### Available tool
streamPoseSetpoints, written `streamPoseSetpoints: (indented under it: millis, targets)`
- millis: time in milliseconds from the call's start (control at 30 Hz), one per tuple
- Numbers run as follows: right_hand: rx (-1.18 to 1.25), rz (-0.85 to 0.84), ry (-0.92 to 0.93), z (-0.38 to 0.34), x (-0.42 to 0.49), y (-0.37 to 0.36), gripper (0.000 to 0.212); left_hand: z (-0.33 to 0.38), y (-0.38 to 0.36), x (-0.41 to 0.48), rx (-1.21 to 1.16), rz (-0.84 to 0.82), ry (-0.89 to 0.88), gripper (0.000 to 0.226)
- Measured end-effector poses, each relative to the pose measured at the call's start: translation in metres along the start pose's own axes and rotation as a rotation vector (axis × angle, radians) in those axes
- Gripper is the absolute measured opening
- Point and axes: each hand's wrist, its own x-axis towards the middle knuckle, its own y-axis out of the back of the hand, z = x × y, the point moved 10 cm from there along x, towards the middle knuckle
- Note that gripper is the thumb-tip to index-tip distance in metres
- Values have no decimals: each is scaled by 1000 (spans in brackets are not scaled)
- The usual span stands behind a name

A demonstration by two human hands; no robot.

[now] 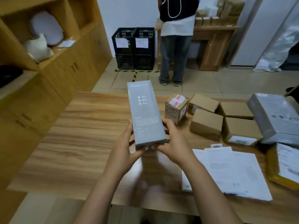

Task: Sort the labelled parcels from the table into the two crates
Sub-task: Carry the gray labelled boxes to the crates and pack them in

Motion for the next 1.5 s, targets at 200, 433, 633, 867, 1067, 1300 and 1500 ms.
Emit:
streamPoseSetpoints:
  millis: [200,433,633,867,1067,1300,1500]
  targets:
    - [3,-66,-117,41,1,-62,93,-76,0,-27,-30,-44,146,99]
    - [-78,-125,-124,62,-4,-100,89,-127,-12,-46,41,-124,236,99]
    - [-194,-230,-96,69,3,-121,98,-155,11,-55,129,-105,267,100]
    - [-146,-251,-107,74,3,-156,100,-171,28,-74,93,-61,357,102]
    - [-9,-168,-134,73,7,-167,102,-182,25,-85,58,-65,370,109]
    - [-23,-167,-113,71,12,-163,73,-188,35,-89,80,-61,370,102]
    - [-37,-282,37,33,15,-184,88,-197,76,-103,229,34,383,109]
